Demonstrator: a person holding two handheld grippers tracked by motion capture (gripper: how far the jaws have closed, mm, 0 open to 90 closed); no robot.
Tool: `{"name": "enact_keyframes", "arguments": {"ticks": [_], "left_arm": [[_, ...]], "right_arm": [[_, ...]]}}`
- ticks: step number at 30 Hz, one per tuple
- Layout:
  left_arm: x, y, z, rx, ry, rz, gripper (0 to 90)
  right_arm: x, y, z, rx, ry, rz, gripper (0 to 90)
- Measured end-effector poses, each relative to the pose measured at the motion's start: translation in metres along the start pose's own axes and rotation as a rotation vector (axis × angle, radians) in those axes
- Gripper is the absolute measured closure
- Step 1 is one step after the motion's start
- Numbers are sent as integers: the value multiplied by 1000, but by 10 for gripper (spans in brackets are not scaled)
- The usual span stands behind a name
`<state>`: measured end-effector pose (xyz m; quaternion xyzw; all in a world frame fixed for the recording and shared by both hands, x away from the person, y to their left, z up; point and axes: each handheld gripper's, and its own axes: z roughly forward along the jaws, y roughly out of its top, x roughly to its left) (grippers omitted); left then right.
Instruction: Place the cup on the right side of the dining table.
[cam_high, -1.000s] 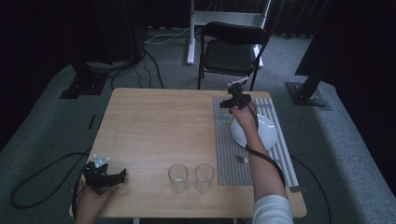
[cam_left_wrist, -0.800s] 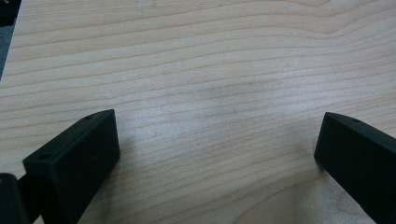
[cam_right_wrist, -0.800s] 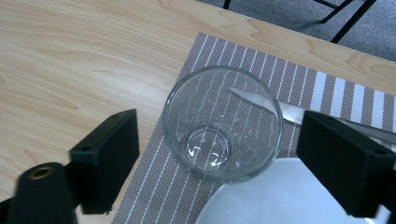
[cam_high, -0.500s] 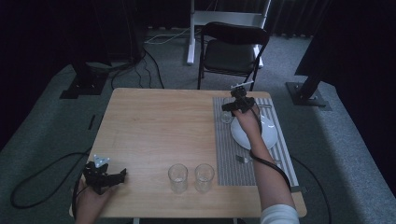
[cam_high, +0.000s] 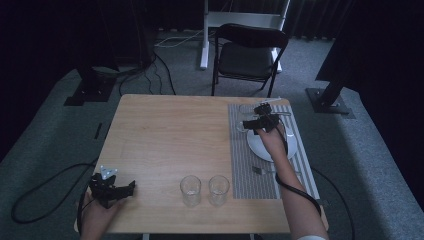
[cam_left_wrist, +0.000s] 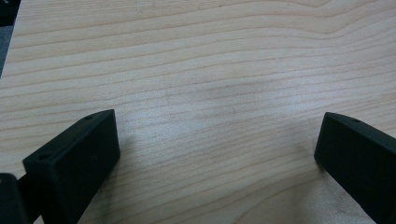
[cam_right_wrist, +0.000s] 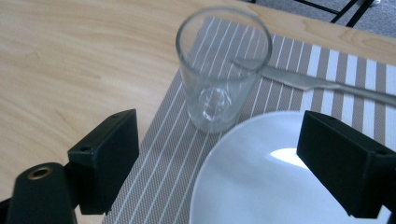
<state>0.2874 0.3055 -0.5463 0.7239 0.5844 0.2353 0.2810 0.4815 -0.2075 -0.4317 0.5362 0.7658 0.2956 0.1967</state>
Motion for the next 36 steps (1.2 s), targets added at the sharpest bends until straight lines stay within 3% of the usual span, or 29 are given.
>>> {"name": "enact_keyframes", "arguments": {"ticks": [7, 18, 20, 36], "left_arm": [[0, 0, 0, 0, 0, 0, 4], [0, 0, 0, 0, 0, 0, 4], [0, 0, 0, 0, 0, 0, 4], [0, 0, 0, 0, 0, 0, 4]], "right_arm": [[-5, -24, -8, -20, 34, 53, 128], [-6, -60, -24, -42, 49, 43, 127], [-5, -67, -28, -52, 31, 33, 127], [-4, -125, -54, -70, 59, 50, 127]]}}
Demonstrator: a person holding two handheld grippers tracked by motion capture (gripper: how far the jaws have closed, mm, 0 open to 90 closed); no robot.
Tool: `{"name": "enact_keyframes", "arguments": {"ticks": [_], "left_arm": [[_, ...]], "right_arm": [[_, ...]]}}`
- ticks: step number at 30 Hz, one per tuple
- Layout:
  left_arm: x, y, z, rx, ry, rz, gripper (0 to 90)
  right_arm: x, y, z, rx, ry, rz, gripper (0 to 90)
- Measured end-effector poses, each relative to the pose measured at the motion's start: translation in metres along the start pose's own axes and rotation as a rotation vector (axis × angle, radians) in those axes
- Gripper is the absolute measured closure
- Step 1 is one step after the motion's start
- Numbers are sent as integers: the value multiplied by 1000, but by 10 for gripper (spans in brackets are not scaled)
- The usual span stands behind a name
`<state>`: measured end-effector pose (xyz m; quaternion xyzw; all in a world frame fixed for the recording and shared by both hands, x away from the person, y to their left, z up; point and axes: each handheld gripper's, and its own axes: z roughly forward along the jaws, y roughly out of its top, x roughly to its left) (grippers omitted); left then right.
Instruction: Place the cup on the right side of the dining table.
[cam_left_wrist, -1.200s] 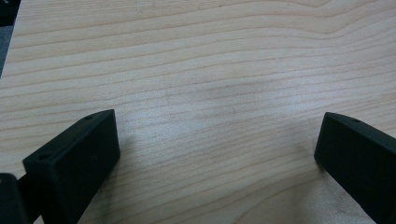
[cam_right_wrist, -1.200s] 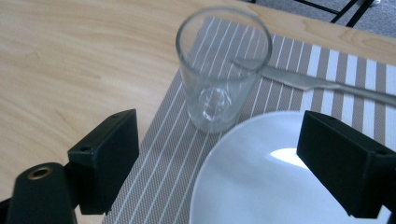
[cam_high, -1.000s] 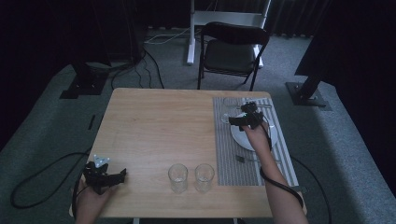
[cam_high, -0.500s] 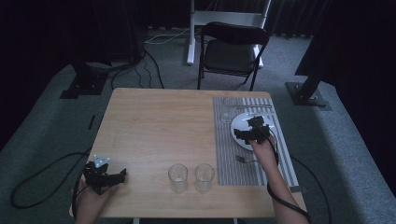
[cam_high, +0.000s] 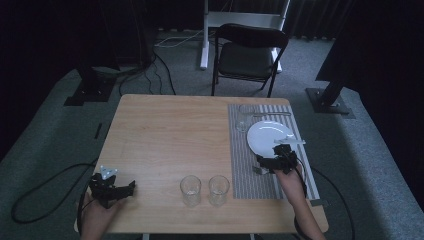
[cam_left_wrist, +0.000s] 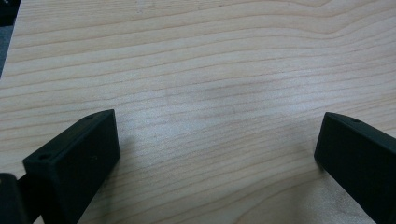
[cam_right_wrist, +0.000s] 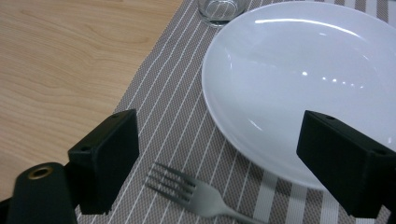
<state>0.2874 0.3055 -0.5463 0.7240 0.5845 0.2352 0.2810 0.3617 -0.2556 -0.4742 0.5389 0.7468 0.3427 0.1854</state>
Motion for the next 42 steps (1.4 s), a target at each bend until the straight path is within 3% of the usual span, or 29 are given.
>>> {"name": "enact_keyframes", "arguments": {"ticks": [8, 11, 26, 37, 42], "left_arm": [[0, 0, 0, 0, 0, 0, 4], [0, 0, 0, 0, 0, 0, 4], [0, 0, 0, -1, 0, -3, 4], [0, 0, 0, -1, 0, -3, 4], [0, 0, 0, -1, 0, -3, 4]], "right_arm": [[-2, -27, -16, -58, -23, 31, 128], [-3, -36, -18, -51, -42, 17, 128], [-14, -79, -28, -28, -66, 37, 127], [-27, -107, -38, -45, -99, 37, 124], [-34, -121, -41, -38, -122, 59, 124]]}}
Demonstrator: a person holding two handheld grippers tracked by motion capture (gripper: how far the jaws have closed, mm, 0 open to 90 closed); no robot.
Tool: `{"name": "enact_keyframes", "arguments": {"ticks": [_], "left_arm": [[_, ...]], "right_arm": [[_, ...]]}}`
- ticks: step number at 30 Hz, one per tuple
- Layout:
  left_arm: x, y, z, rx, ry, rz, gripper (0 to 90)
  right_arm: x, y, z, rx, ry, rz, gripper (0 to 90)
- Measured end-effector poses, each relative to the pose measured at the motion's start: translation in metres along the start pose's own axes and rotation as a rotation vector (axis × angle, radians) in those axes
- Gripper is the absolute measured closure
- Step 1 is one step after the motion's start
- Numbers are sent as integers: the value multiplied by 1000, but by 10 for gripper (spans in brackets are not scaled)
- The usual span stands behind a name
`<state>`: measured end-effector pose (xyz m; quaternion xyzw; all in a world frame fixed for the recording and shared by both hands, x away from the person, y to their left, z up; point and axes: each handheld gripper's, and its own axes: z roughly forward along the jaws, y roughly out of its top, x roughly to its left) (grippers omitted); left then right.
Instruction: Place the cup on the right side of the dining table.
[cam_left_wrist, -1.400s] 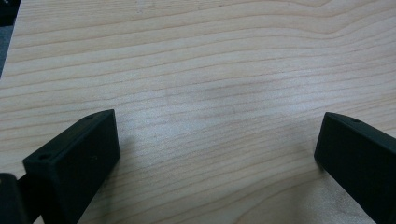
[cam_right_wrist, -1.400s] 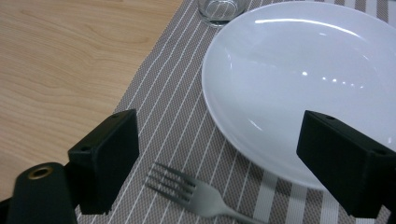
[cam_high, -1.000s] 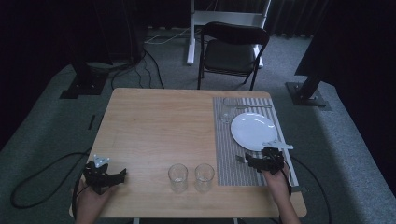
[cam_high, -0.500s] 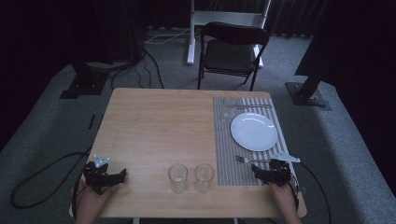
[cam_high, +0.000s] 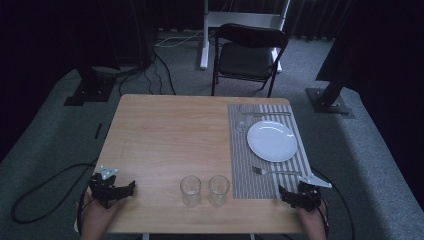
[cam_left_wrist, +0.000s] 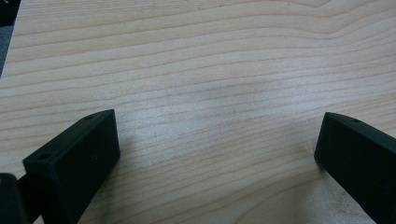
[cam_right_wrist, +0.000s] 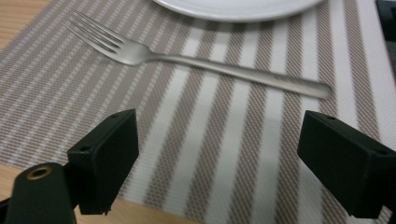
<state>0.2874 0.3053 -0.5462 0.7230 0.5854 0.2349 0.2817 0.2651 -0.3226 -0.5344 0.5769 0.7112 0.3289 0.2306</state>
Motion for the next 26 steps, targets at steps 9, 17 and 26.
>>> {"name": "enact_keyframes", "arguments": {"ticks": [9, 17, 26], "left_arm": [[0, 0, 0, 0, 0, 0, 4], [0, 0, 0, 0, 0, 0, 4], [0, 1, 1, 0, 2, -2, 4]], "right_arm": [[-14, -16, -7, -16, -16, 59, 118], [-21, -19, -9, -40, -31, 90, 118], [-19, -20, -7, -40, -28, 53, 118]]}}
